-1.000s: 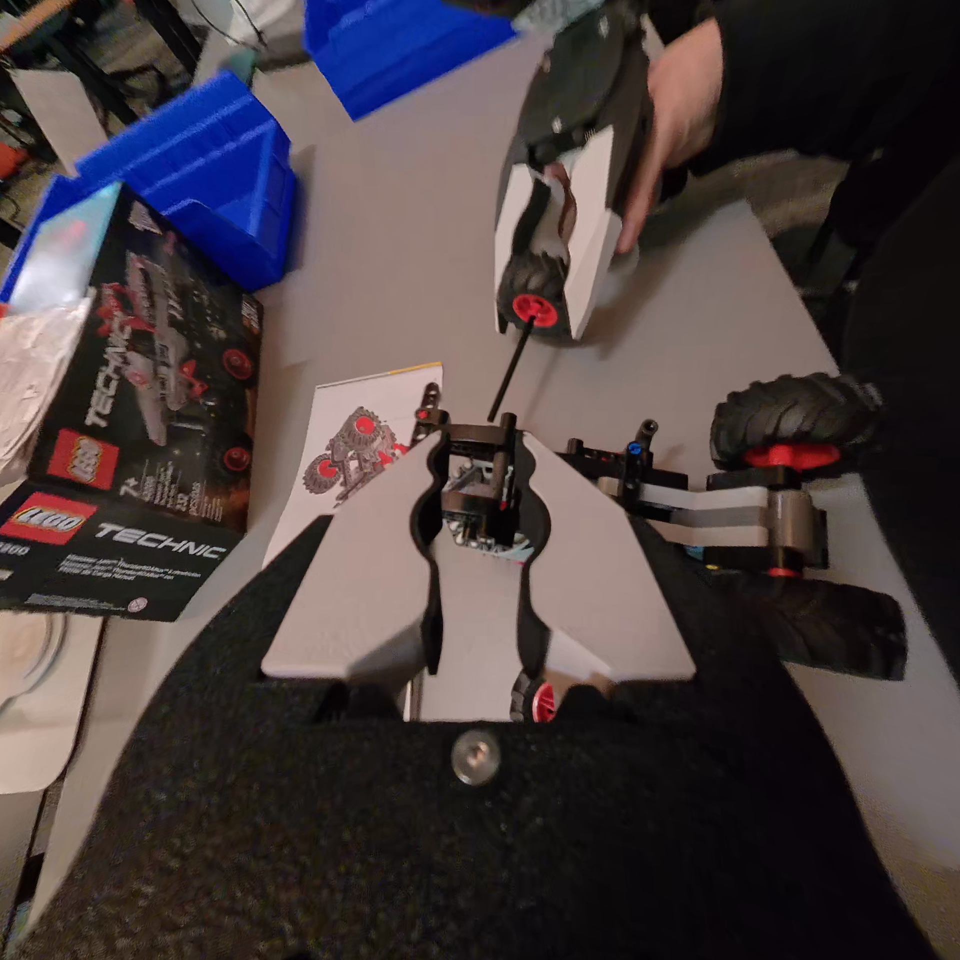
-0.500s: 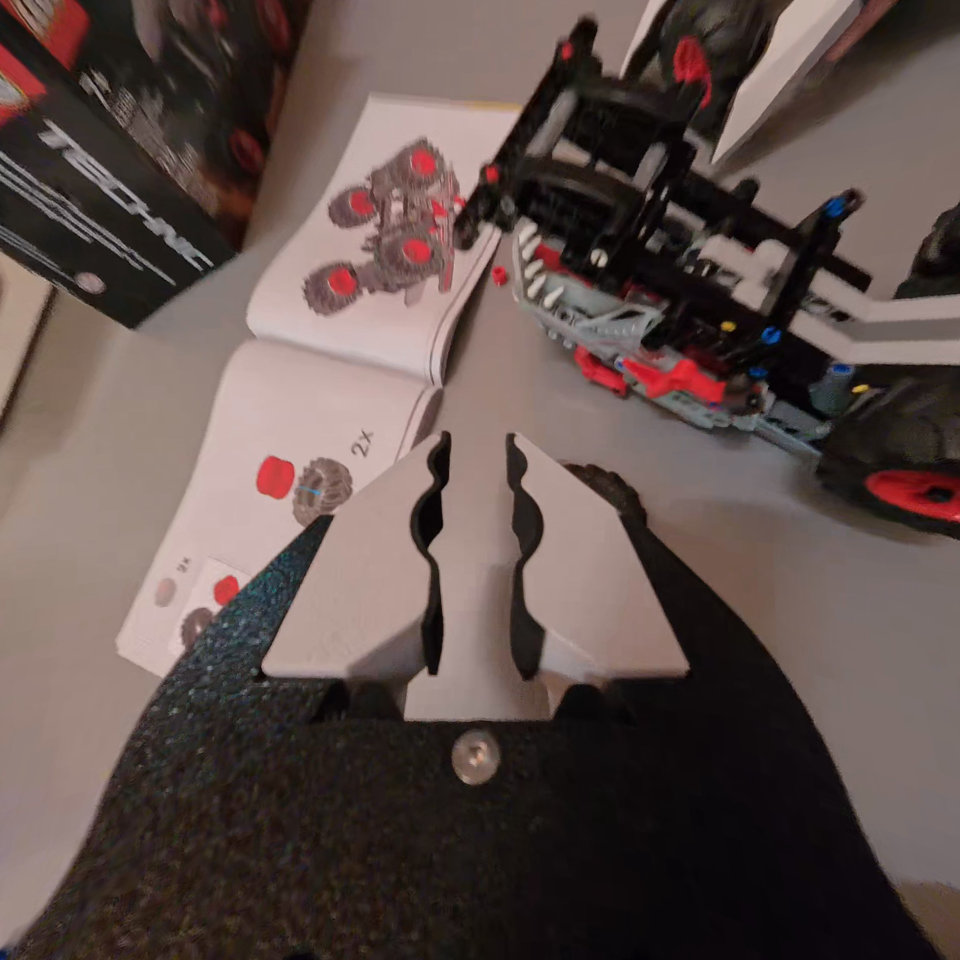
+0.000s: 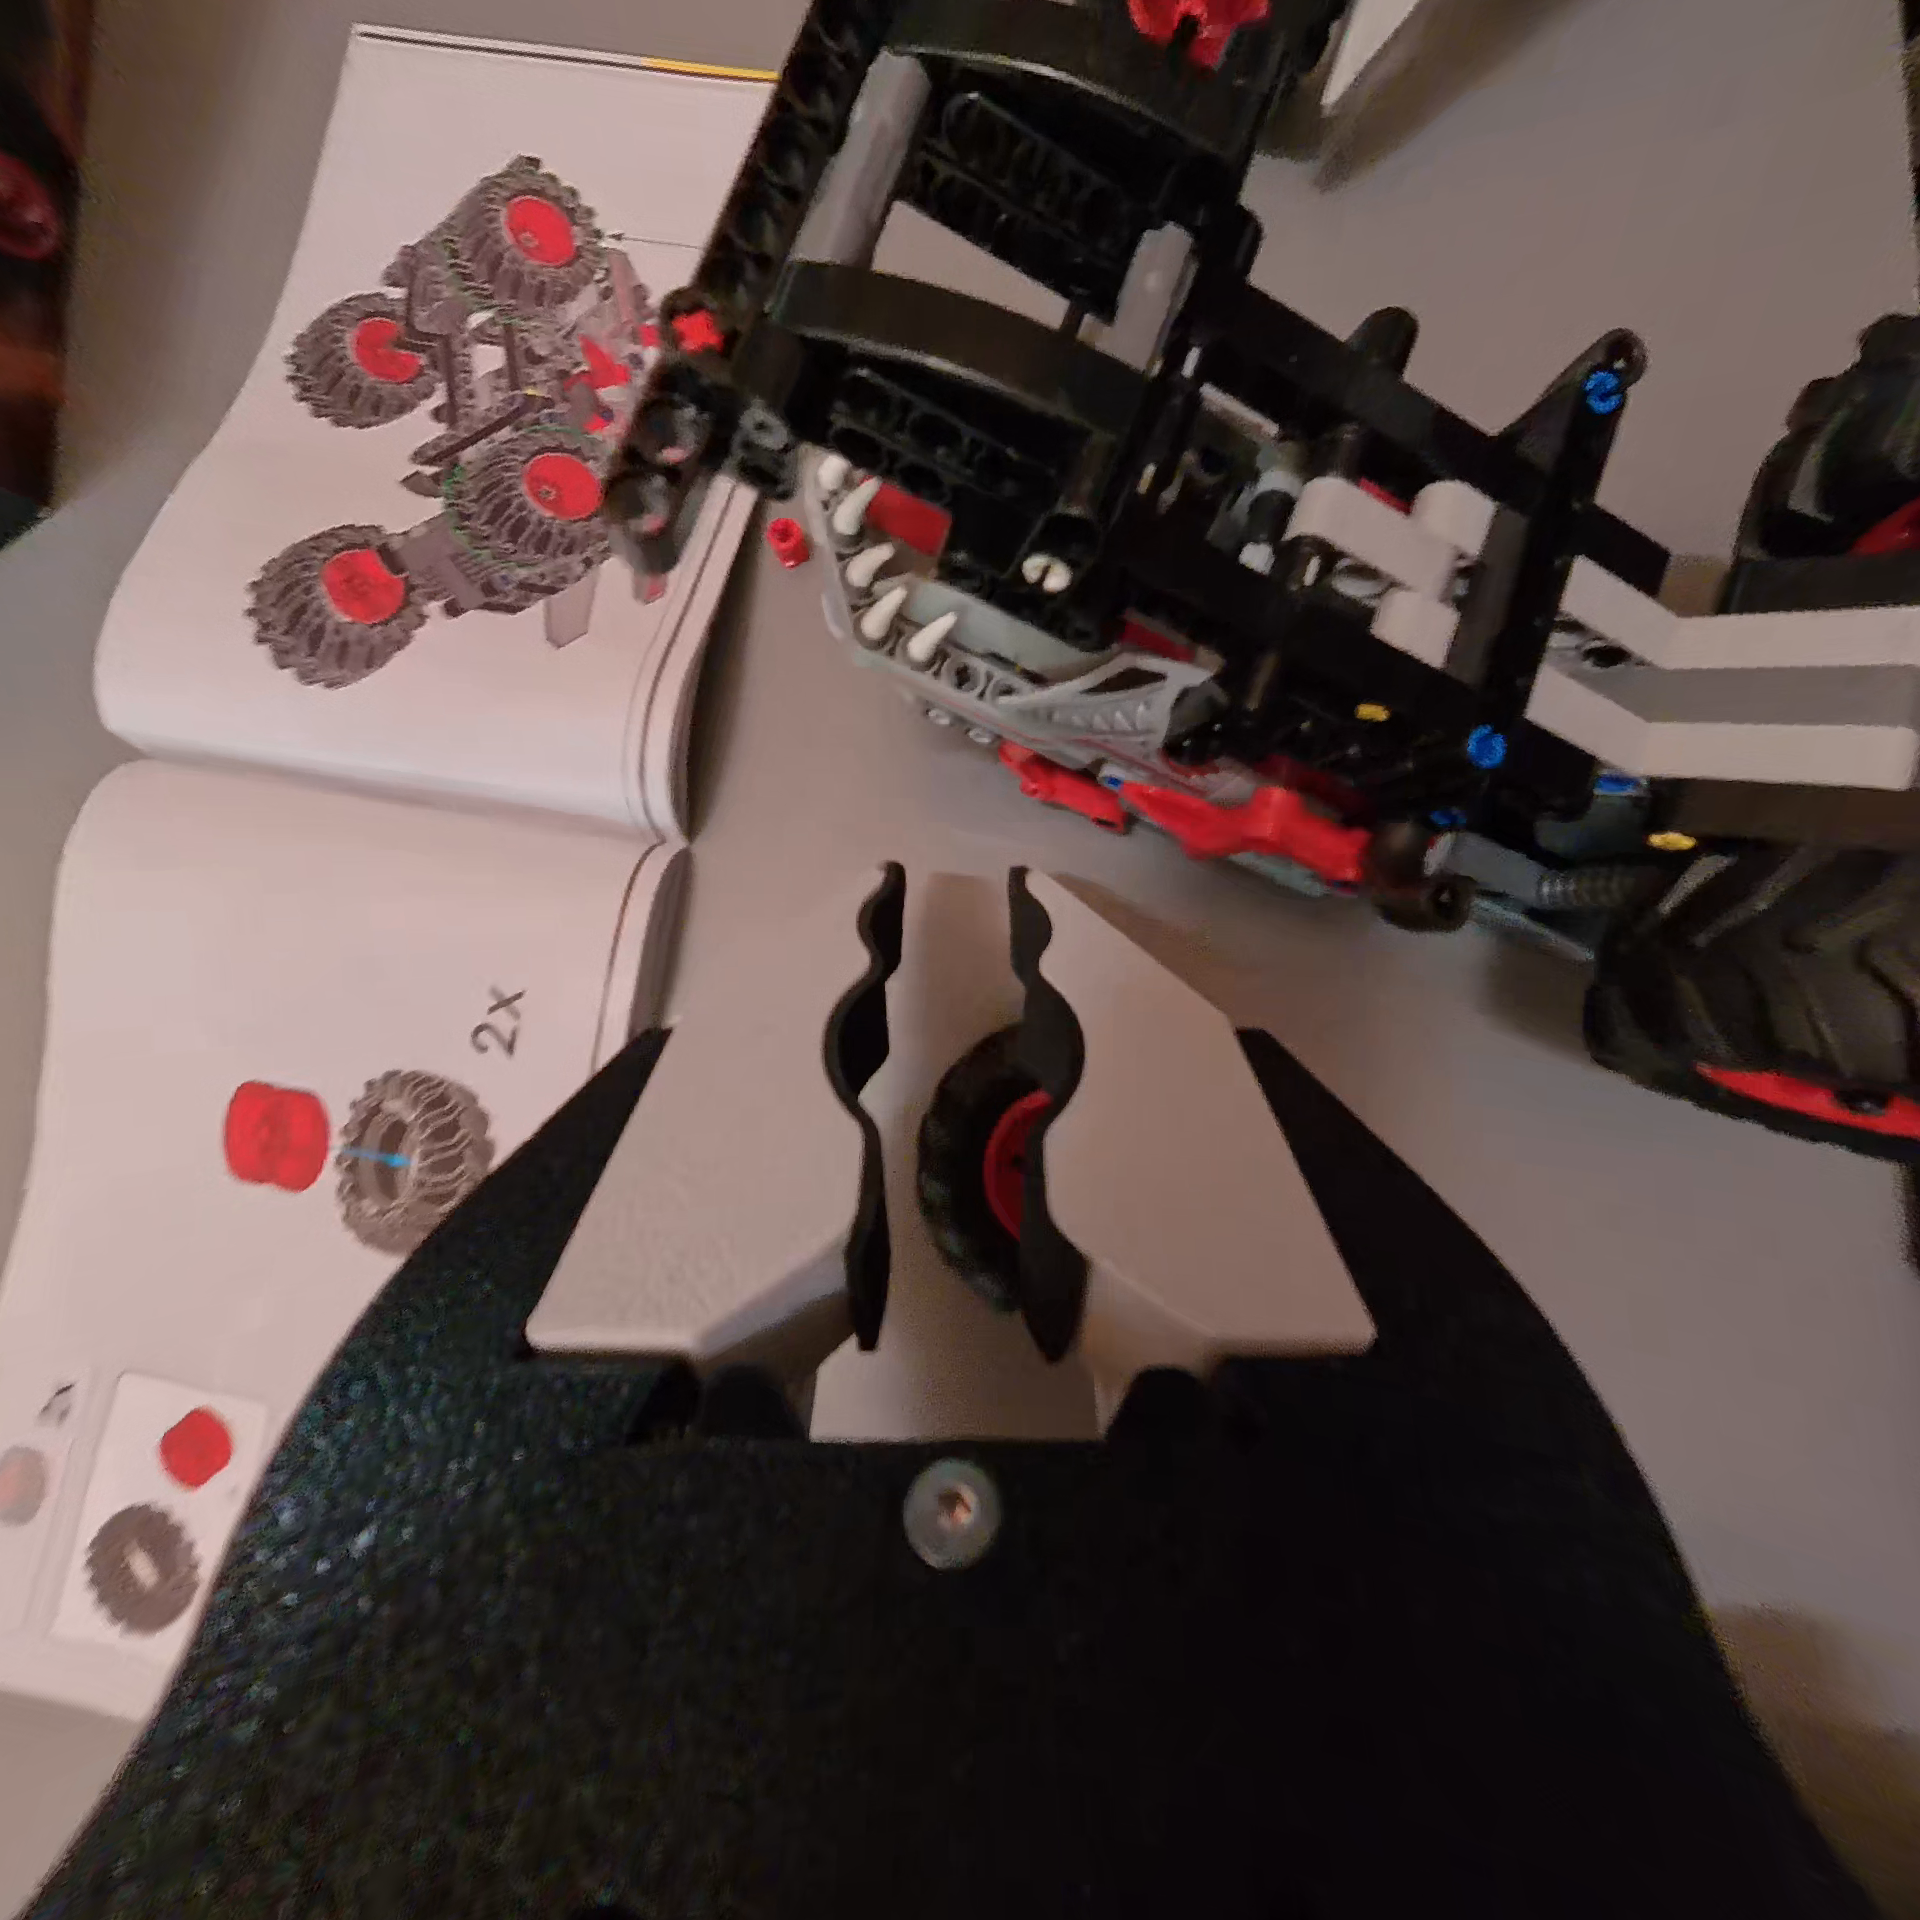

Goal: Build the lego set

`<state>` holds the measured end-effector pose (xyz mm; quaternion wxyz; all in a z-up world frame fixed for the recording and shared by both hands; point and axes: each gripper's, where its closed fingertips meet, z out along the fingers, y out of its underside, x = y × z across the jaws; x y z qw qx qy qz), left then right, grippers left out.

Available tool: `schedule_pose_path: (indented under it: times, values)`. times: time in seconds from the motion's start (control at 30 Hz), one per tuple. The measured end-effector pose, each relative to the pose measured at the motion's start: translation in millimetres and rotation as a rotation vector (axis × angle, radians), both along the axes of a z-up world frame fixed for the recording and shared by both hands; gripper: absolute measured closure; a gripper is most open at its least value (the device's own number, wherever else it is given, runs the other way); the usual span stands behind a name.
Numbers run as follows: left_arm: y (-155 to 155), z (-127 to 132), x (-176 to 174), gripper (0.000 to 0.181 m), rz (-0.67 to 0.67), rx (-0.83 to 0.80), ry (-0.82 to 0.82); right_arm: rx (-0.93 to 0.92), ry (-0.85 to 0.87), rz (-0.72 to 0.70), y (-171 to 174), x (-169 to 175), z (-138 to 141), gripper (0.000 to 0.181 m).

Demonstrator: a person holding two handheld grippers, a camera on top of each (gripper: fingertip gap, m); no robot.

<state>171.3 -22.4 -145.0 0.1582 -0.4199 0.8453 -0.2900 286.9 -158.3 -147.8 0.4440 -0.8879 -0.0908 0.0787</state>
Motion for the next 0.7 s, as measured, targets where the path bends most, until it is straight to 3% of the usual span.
schedule_pose_path:
  times: [0.17,0.47,0.7]
  values:
    - [-20.6,-7.7,3.5,0.164,-0.031,-0.042,0.015,-0.018,-0.004,0.048,0.3,-1.8,-1.3,0.12]
    - [-40.2,-5.4,15.6,0.175,-0.043,-0.101,-0.026,-0.014,-0.057,-0.079,-4.8,26.4,-3.5,0.12]
    - [-20.9,-3.8,15.9,0.17,-0.055,-0.057,-0.029,-0.086,-0.085,-0.056,-10.0,28.4,-15.6,0.119]
